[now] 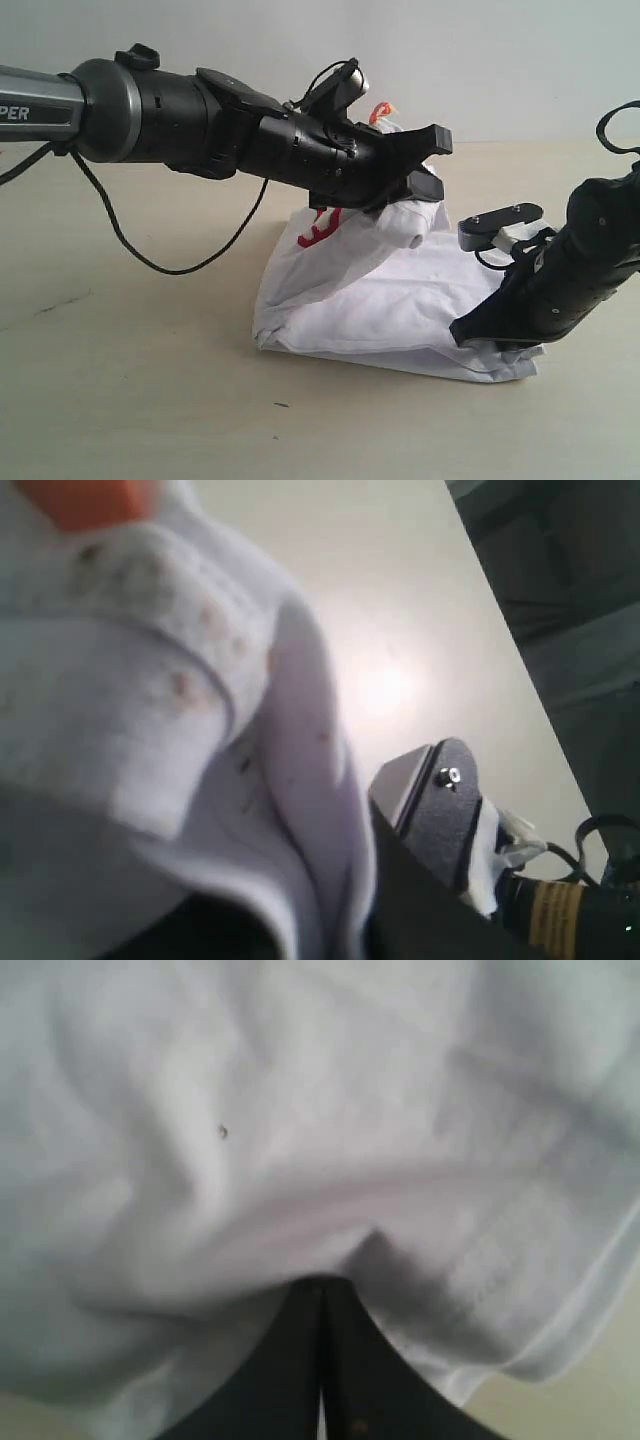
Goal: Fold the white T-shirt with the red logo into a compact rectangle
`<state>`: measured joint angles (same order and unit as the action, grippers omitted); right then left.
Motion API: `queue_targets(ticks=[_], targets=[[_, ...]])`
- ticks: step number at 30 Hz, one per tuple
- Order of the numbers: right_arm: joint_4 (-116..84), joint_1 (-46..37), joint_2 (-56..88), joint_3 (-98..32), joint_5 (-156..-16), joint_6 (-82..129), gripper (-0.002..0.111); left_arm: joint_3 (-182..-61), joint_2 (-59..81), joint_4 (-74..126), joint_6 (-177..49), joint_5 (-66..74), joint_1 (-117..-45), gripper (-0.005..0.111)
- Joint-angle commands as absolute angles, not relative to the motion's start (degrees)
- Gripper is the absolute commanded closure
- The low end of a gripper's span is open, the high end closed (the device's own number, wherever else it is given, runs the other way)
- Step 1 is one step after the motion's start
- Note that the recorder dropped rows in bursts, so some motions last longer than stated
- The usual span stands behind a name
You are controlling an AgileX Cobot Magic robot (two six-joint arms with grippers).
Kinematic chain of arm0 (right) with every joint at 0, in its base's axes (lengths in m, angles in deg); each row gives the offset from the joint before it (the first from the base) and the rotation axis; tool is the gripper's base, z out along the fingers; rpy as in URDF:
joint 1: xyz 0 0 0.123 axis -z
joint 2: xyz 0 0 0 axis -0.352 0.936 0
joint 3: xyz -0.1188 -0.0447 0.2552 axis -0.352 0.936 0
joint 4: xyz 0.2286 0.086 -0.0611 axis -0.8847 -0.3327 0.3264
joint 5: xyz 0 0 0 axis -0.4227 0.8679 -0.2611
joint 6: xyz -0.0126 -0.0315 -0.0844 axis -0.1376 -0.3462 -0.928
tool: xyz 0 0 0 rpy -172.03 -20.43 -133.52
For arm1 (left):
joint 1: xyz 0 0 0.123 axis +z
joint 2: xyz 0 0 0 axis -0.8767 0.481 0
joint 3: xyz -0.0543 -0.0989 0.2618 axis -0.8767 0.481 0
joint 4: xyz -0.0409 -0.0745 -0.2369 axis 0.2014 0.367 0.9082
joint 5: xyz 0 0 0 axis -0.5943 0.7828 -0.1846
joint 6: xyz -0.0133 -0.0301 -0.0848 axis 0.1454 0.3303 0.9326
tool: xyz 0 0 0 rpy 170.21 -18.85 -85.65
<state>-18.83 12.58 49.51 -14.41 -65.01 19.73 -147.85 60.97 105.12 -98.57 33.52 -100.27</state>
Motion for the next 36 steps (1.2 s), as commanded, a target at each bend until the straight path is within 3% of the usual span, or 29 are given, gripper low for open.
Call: queue_targets(ticks=[1, 5, 7, 22, 30, 36], targets=[[-19.89, 12.65, 50.23, -13.85, -63.51, 20.32, 0.108, -150.02, 62.48, 106.09, -98.91, 33.23, -102.21, 0.091], [-17.53, 12.65, 47.25, -13.85, -63.51, 22.07, 0.108, -150.14, 63.58, 106.52, -98.30, 35.45, -102.35, 0.043], [-13.89, 12.65, 45.42, -13.85, -63.51, 25.79, 0.108, -150.14, 63.58, 106.87, -97.09, 35.81, -102.35, 0.029], [11.41, 12.65, 29.25, -13.85, -59.62, 50.56, 0.108, -150.14, 63.58, 90.51, -96.02, 45.23, -95.60, 0.031], [3.08, 12.65, 28.60, -13.85, -65.42, 47.49, 0.108, -150.14, 65.96, 76.11, -92.20, 45.89, -95.17, 0.031], [-12.45, 12.65, 33.90, -13.85, -69.02, 30.61, 0.108, -150.14, 69.14, 69.52, -89.77, 51.52, -95.17, 0.031]])
